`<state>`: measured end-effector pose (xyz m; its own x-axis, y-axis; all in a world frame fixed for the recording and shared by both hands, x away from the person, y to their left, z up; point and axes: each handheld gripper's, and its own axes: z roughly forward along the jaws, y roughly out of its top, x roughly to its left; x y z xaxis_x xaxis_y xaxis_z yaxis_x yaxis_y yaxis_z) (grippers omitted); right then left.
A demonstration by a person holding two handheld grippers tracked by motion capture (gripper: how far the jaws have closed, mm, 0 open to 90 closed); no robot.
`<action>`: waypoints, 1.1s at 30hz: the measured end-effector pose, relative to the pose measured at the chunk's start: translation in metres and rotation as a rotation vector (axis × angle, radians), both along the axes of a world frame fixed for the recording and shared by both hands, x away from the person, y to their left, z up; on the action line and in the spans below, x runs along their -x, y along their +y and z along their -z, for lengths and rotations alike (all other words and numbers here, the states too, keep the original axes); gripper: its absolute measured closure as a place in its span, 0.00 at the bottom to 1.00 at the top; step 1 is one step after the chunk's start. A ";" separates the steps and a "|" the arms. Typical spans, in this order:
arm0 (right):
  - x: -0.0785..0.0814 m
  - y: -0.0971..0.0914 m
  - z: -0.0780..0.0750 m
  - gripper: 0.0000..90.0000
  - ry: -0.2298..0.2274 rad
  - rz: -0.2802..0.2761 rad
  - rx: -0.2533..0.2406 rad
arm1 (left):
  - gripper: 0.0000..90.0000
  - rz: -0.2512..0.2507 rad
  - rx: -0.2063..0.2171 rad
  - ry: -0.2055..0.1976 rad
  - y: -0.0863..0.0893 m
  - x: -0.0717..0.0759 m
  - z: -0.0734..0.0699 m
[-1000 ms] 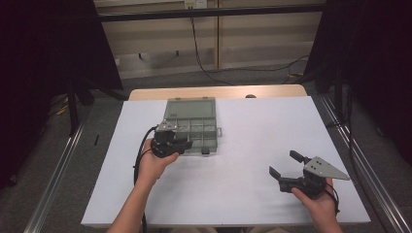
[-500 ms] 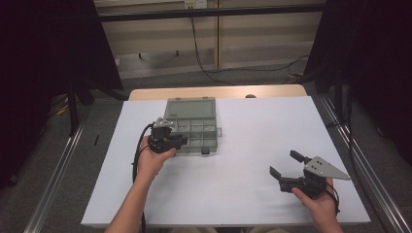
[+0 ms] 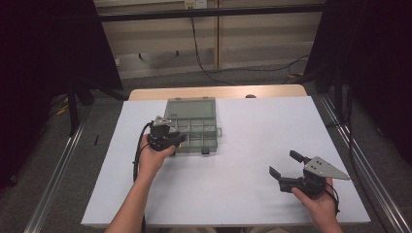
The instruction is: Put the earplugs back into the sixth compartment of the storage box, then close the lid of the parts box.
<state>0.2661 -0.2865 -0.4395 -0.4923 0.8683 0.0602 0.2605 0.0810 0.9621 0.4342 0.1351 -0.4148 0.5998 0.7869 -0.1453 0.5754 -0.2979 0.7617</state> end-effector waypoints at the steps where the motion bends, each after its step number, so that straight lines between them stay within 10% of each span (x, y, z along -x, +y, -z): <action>1: 0.000 0.000 0.000 0.07 -0.001 0.000 0.000 | 0.75 0.004 -0.003 0.006 0.000 0.000 0.001; 33: -0.004 0.003 0.002 0.07 0.033 -0.007 0.012 | 0.29 -0.113 0.027 -0.025 0.028 -0.001 -0.009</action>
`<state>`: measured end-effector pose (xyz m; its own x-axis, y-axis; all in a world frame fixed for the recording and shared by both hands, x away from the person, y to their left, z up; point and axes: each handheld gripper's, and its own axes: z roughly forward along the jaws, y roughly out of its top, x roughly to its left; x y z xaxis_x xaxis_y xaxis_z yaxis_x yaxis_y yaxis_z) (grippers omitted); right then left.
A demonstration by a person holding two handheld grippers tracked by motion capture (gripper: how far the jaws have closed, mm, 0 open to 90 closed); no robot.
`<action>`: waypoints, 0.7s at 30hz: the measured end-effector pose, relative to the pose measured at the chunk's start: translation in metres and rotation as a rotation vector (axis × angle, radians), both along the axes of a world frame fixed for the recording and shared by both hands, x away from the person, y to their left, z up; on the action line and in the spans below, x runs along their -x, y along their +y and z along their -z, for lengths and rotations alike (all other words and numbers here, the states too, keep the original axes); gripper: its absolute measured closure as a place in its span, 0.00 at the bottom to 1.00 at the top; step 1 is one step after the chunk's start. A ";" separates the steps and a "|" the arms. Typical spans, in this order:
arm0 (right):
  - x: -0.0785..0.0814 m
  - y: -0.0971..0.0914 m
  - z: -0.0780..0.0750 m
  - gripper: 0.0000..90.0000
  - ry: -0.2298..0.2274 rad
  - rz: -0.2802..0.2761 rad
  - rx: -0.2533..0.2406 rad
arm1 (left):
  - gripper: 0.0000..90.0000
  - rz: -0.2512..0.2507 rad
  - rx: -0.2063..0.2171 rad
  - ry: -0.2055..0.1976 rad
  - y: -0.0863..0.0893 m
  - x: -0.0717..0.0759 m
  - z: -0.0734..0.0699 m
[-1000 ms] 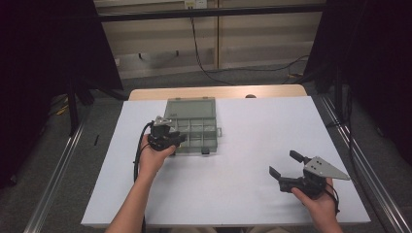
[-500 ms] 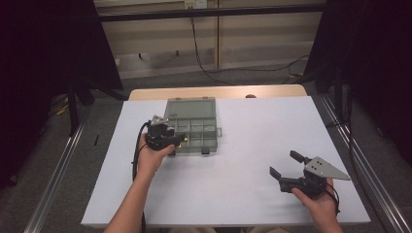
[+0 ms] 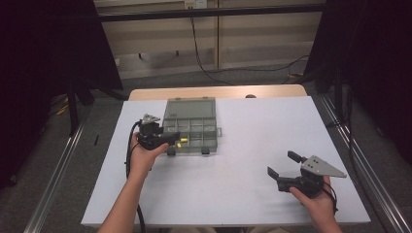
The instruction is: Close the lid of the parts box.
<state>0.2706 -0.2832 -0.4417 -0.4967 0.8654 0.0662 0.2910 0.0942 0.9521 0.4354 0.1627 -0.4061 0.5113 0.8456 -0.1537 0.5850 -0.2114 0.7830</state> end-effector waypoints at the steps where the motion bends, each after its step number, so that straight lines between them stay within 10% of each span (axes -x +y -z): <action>1: -0.001 0.000 0.000 0.07 -0.001 -0.001 0.000 | 0.28 -0.006 -0.001 -0.001 0.002 0.000 0.000; 21: -0.026 0.027 -0.003 0.07 0.085 0.011 0.032 | 0.20 -0.039 -0.023 -0.021 0.026 -0.007 -0.009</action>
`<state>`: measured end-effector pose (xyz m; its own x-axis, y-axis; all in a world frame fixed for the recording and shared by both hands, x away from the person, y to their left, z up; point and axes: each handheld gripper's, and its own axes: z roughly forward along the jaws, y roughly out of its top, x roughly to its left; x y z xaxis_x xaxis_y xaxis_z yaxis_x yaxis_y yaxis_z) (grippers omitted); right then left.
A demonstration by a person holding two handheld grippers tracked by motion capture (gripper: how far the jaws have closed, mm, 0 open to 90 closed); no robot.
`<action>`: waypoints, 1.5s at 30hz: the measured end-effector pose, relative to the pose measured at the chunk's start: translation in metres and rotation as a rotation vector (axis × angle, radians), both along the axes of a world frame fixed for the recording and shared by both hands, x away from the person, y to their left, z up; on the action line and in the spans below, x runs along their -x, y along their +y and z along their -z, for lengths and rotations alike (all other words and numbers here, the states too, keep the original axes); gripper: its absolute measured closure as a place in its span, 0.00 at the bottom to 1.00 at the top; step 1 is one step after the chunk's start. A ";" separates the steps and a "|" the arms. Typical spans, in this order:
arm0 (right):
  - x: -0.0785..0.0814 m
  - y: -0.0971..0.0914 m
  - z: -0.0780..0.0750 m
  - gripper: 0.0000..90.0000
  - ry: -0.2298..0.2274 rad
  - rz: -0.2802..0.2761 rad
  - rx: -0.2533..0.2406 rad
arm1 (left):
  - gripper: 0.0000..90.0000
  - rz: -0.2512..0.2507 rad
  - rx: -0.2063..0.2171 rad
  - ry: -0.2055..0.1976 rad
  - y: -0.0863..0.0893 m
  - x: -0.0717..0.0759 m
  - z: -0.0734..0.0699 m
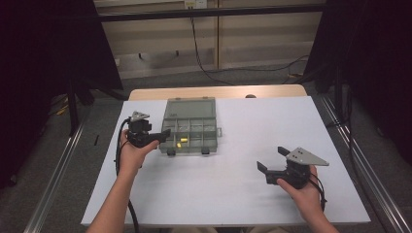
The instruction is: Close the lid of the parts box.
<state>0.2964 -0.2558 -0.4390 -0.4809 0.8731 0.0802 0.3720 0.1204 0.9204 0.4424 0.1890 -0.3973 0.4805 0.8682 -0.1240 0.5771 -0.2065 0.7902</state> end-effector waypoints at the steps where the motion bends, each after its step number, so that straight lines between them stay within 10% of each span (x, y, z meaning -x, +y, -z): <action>1: -0.002 0.001 0.000 0.07 0.004 0.000 0.003 | 0.19 0.002 -0.003 0.004 0.002 -0.001 0.000; 45: -0.080 0.054 0.008 0.12 0.160 0.100 0.066 | 0.14 -0.078 -0.004 0.010 0.027 -0.039 0.014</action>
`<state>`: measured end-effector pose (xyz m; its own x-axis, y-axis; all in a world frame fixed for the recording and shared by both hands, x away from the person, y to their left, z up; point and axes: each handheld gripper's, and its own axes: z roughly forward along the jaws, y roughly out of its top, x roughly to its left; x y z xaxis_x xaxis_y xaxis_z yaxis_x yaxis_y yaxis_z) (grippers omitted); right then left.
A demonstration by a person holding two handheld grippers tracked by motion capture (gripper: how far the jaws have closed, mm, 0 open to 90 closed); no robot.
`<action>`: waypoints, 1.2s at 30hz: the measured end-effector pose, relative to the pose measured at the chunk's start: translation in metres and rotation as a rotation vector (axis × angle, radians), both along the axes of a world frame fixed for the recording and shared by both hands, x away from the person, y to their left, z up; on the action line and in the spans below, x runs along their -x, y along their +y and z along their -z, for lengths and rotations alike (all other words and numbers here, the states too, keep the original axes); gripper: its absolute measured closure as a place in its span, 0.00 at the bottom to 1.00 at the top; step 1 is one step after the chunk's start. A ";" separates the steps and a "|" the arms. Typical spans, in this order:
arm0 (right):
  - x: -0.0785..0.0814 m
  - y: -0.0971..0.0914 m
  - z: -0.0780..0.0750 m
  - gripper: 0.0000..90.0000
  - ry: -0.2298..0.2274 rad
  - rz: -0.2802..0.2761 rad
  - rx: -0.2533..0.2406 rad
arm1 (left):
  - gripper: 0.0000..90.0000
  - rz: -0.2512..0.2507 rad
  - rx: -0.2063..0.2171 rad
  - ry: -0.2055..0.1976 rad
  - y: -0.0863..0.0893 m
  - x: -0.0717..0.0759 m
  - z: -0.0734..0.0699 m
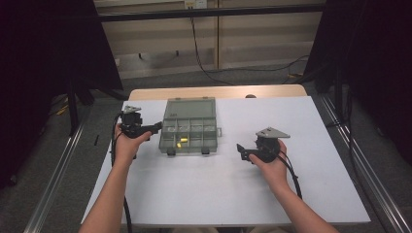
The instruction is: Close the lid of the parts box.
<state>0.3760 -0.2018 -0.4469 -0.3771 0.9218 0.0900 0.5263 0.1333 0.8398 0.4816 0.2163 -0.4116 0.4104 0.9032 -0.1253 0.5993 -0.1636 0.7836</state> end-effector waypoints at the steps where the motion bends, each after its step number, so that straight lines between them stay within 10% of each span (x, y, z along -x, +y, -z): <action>1: -0.002 0.002 0.000 0.11 0.004 0.003 0.000 | 0.14 -0.002 -0.005 0.000 0.001 -0.001 0.000; 27: -0.074 0.025 -0.005 0.18 0.049 0.076 0.004 | 0.20 -0.024 -0.019 0.014 -0.002 -0.022 0.005; 36: -0.094 0.027 -0.001 0.47 0.081 0.100 -0.007 | 0.41 -0.063 -0.057 -0.008 -0.003 -0.030 0.006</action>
